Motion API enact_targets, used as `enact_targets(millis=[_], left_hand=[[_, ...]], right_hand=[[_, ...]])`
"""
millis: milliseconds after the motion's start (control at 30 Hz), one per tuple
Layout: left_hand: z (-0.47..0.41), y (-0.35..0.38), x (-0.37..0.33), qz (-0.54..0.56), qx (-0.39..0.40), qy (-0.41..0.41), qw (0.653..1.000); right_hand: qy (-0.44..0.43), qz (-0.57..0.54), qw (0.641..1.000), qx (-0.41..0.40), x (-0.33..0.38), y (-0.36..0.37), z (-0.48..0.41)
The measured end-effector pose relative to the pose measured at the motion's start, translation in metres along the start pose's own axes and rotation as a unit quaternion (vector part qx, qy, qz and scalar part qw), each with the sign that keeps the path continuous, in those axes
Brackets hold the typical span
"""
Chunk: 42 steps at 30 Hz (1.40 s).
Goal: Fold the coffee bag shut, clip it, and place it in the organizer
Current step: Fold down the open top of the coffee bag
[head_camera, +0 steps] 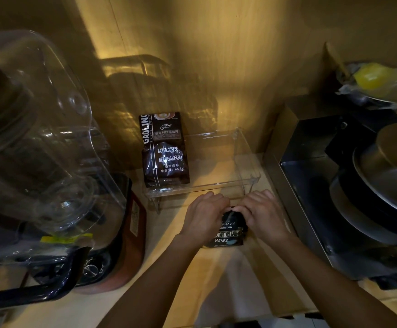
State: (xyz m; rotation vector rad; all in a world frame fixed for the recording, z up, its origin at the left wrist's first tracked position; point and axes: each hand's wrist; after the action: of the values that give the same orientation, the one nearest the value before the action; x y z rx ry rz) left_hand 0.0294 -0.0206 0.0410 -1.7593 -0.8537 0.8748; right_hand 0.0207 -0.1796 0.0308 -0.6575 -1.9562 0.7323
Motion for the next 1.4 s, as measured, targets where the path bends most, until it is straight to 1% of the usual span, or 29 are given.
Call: enact_targets(millis=[133,267,333,400,633,767,833,900,1000,1100,1200,1300,1333,1400], left_hand=[[0.001,-0.003,0.006,0.016,-0.011,-0.027,0.999],[0.001,-0.006,0.004,0.016,-0.009,-0.03,0.999],[0.001,-0.007,0.001,-0.005,-0.001,-0.011,1.0],[0.002,-0.006,-0.001,-0.023,0.001,0.0,1.0],[0.005,-0.011,0.004,-0.104,-0.01,-0.025,0.994],[0.009,-0.009,0.011,-0.06,-0.006,-0.015,0.998],[0.011,-0.008,0.014,-0.04,-0.001,-0.023,0.999],[0.011,-0.009,0.017,-0.029,-0.005,-0.037,0.999],[0.011,-0.01,0.023,-0.023,-0.038,-0.078,0.996],[0.012,-0.011,0.028,-0.024,-0.043,-0.108,0.993],[0.015,-0.012,0.033,-0.005,-0.03,-0.118,0.992],[0.017,-0.012,0.042,0.015,-0.003,-0.104,0.994],[0.018,-0.012,0.045,0.012,-0.001,-0.097,0.995],[0.02,-0.013,0.046,0.005,-0.006,-0.086,0.996]], right_hand=[[0.011,0.045,0.999,-0.002,-0.004,-0.007,-0.002],[-0.03,0.022,0.999,0.028,0.001,-0.005,-0.005],[-0.045,0.004,0.998,0.046,0.002,-0.002,-0.007],[-0.047,-0.014,0.998,0.048,0.002,0.0,-0.009],[-0.045,-0.023,0.997,0.053,0.0,0.003,-0.013],[-0.041,-0.036,0.997,0.061,-0.002,0.0,-0.015],[-0.03,-0.042,0.997,0.06,-0.003,-0.001,-0.015],[-0.024,-0.045,0.997,0.059,-0.004,-0.001,-0.015],[-0.021,-0.053,0.997,0.049,-0.005,-0.001,-0.017],[-0.015,-0.053,0.997,0.045,-0.008,-0.002,-0.018],[0.008,-0.072,0.996,0.05,-0.011,-0.001,-0.02],[0.054,-0.102,0.993,0.033,-0.013,-0.004,-0.024],[0.055,-0.099,0.993,0.035,-0.012,-0.006,-0.024],[0.006,-0.064,0.996,0.056,-0.008,-0.006,-0.026]])
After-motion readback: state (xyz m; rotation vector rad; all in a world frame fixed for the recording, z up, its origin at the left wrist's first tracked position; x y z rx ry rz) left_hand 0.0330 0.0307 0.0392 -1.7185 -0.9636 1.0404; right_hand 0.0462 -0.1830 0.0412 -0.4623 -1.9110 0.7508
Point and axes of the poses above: each hand's wrist, its own z-axis away from the middle knuckle, its own y-axis out of the palm, x = y × z, and after that the axes turned 15 degrees about -z, right-handed
